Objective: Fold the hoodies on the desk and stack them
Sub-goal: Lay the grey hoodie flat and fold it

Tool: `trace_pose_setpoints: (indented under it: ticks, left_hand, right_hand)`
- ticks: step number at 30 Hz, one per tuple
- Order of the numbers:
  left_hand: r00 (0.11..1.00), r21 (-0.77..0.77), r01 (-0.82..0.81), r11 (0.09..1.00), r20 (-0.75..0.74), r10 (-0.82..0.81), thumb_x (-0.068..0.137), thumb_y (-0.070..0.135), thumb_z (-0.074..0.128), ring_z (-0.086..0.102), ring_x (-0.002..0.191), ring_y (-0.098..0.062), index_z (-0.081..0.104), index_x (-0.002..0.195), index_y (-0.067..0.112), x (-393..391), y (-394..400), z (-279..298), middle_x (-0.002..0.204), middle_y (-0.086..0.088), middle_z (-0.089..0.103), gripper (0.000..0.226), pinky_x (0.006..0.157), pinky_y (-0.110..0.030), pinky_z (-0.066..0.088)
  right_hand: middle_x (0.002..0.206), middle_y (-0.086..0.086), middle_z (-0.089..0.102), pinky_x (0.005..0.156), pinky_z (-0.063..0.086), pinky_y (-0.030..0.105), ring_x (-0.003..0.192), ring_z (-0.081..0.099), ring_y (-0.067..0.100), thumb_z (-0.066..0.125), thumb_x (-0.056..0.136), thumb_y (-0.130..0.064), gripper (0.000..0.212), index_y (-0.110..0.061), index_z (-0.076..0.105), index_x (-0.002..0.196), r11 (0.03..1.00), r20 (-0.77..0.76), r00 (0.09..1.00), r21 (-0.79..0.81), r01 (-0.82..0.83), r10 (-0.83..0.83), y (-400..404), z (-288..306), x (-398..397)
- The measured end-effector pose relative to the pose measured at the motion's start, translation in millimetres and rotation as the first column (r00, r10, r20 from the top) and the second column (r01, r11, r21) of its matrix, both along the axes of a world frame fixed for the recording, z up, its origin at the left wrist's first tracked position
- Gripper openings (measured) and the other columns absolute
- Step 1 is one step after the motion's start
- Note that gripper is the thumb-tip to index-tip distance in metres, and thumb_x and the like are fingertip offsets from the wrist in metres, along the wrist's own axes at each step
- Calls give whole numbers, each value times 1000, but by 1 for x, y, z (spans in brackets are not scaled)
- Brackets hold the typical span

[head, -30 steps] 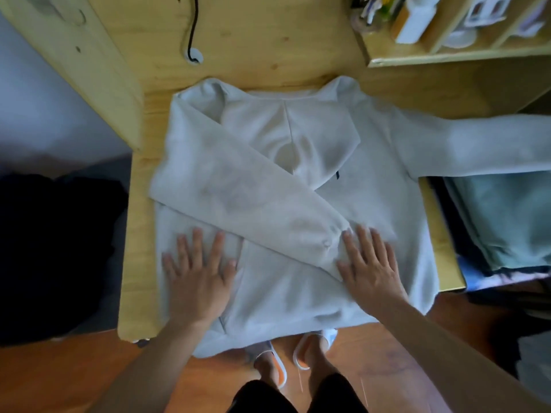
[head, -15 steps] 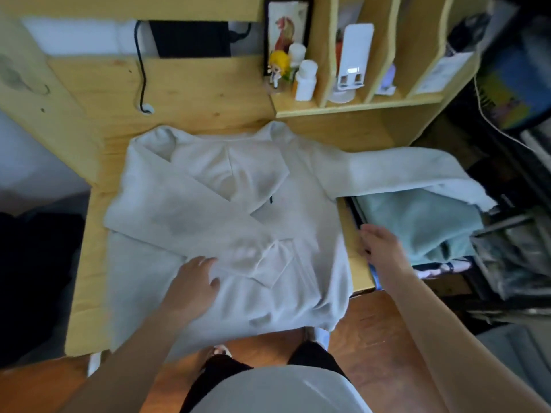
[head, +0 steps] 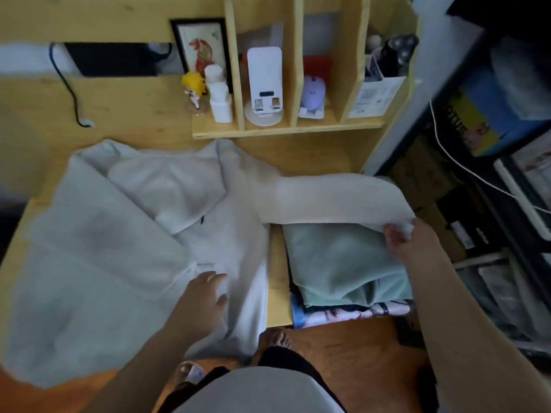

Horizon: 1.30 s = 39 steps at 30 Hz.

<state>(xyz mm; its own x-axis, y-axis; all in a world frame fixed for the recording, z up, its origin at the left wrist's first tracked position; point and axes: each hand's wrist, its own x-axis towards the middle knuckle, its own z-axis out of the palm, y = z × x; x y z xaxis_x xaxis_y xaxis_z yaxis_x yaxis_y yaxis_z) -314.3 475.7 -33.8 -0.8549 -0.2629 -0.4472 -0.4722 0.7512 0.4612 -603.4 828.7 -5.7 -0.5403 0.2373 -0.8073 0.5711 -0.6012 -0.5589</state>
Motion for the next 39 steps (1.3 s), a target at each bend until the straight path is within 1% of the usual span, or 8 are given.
trace_pose_setpoints:
  ticks: [10,17,21,24,28,31,34,39]
  left_hand:
    - [976,-3,169,986,-141,-168,103,28,51,55,126,-21,47,147,22,-97,81,51,141,-2,53,45,103,-33,45]
    - [931,-338,190,922,-237,-279,98,35,55,42,133,-31,25,156,23,-185,131,26,148,-8,39,66,107,-44,42]
    - [927,-534,182,826,-188,-325,90,19,61,54,107,-30,52,131,19,-195,119,16,118,-7,57,42,92,-42,43]
    - [909,-561,248,790,-146,-389,89,9,54,51,113,-32,56,128,18,-199,111,6,124,-8,54,40,96,-42,44]
    - [922,-499,299,813,-67,-381,94,13,48,41,128,-32,45,143,19,-200,112,8,143,-8,43,49,103,-43,42]
    - [943,-354,312,882,0,-333,98,22,48,24,148,-30,31,156,20,-194,110,10,159,-8,29,60,116,-47,34]
    - [948,-212,308,928,-15,-318,101,28,49,8,157,-27,25,160,22,-179,107,10,169,-6,15,64,125,-47,19]
    - [959,361,-146,921,-177,221,97,17,61,52,131,-20,60,137,25,-136,80,32,142,5,53,40,111,-18,35]
  right_hand:
    - [77,0,53,37,41,15,47,49,4,55,101,-11,10,-11,58,92,984,5,988,86,-157,157,38,27,-14]
    - [101,0,69,83,59,28,93,68,14,58,100,-9,14,-10,61,114,942,-599,769,334,-16,225,60,112,-27]
    - [106,12,66,68,53,27,104,62,25,47,102,-7,24,-17,65,115,988,-242,970,142,57,-21,91,49,-21]
    - [109,23,63,81,51,39,99,64,35,46,106,-18,27,0,59,121,958,54,995,279,65,-84,84,9,-4]
    - [89,12,57,70,62,36,82,60,22,52,104,-26,24,-4,56,97,994,52,994,-45,-96,99,35,7,7]
    - [95,15,54,95,53,36,91,56,26,57,102,-29,26,-4,56,96,982,28,993,-155,-111,116,15,11,2]
    - [83,3,64,76,52,25,75,59,15,55,101,-25,16,-12,62,95,980,-15,999,-197,-35,33,9,8,-12]
    - [100,2,69,90,49,31,101,64,17,66,79,-12,32,-13,61,111,947,-157,987,-315,-63,13,-7,22,-29]
